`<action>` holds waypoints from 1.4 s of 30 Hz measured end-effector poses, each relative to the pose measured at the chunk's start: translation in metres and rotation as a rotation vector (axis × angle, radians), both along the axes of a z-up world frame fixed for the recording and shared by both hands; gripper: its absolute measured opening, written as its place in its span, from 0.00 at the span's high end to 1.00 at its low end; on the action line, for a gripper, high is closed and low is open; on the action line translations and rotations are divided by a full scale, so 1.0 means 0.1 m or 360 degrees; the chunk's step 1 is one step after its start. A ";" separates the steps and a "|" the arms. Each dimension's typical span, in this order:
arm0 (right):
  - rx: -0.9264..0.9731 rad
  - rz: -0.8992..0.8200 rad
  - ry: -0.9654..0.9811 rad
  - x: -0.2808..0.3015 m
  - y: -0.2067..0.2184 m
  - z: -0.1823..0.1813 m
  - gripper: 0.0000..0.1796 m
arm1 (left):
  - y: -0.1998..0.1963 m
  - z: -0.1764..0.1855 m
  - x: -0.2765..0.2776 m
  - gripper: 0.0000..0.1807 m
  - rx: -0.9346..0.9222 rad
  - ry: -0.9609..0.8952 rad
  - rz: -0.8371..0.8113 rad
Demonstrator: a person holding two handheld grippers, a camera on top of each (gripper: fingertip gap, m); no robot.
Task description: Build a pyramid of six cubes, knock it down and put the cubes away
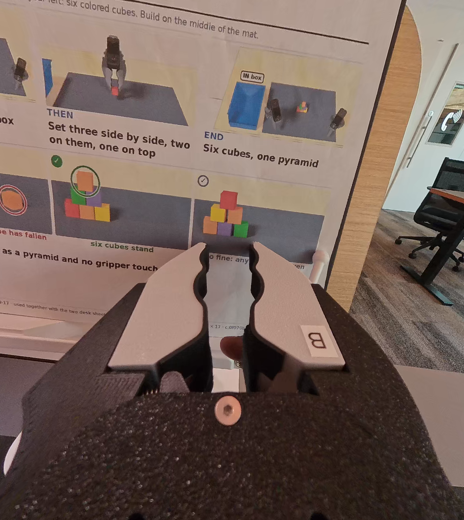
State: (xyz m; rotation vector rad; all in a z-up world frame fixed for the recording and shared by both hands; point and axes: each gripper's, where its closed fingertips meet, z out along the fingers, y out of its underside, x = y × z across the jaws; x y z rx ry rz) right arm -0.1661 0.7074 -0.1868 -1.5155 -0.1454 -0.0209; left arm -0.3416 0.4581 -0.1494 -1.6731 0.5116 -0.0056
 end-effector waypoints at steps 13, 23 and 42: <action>-0.0007 -0.0004 -0.0005 0.00 0.00 -0.01 0.85 | 0.00 0.01 -0.02 0.97 0.0006 -0.0005 0.0018; -0.0014 -0.0011 -0.0006 0.01 -0.01 -0.01 0.84 | 0.01 0.01 -0.03 0.94 0.0010 -0.0005 0.0036; -0.0021 -0.0007 -0.0003 0.01 -0.01 -0.01 0.84 | -0.02 0.00 -0.14 0.66 -0.0059 -0.0032 0.0092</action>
